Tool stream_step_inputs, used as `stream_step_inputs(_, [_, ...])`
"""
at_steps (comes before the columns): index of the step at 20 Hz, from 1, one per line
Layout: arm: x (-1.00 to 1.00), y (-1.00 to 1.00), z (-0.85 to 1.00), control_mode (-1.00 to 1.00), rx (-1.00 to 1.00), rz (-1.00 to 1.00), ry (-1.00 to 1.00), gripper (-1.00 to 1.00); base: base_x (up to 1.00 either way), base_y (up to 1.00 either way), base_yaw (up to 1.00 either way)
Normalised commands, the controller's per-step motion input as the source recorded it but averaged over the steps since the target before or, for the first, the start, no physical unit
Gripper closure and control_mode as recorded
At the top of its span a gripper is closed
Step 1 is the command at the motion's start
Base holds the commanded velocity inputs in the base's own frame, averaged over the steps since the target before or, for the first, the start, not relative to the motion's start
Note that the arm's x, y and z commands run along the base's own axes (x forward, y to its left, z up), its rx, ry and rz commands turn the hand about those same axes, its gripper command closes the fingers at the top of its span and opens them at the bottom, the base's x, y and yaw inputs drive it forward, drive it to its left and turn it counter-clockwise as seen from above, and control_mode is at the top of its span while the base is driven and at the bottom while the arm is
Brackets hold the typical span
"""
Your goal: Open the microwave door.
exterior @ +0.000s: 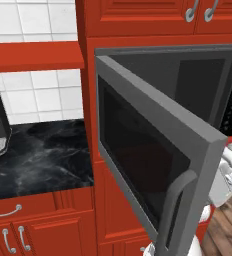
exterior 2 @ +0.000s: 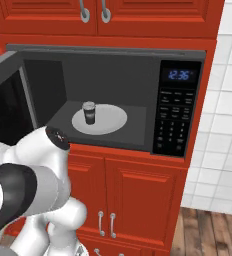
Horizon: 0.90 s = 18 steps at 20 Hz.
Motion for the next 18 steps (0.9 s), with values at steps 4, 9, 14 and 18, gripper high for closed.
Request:
stream_step_inputs(4, [0.42, 1.00, 0.00, -1.00, -0.15, -0.34, -0.21, -1.00, 0.00, 0.00, 0.00])
stream_step_inputs(9, [0.62, 1.00, -0.01, -1.00, -0.07, -0.37, -0.18, -1.00, 0.00, 0.00, 0.00])
stream_step_inputs(14, [0.63, 0.98, -0.24, -1.00, 0.00, -0.25, -0.25, -1.00, 0.00, 0.00, 0.00])
stream_step_inputs(18, [0.67, 0.77, -0.44, -1.00, 0.06, -0.09, -0.29, -1.00, 0.00, 0.00, 0.00])
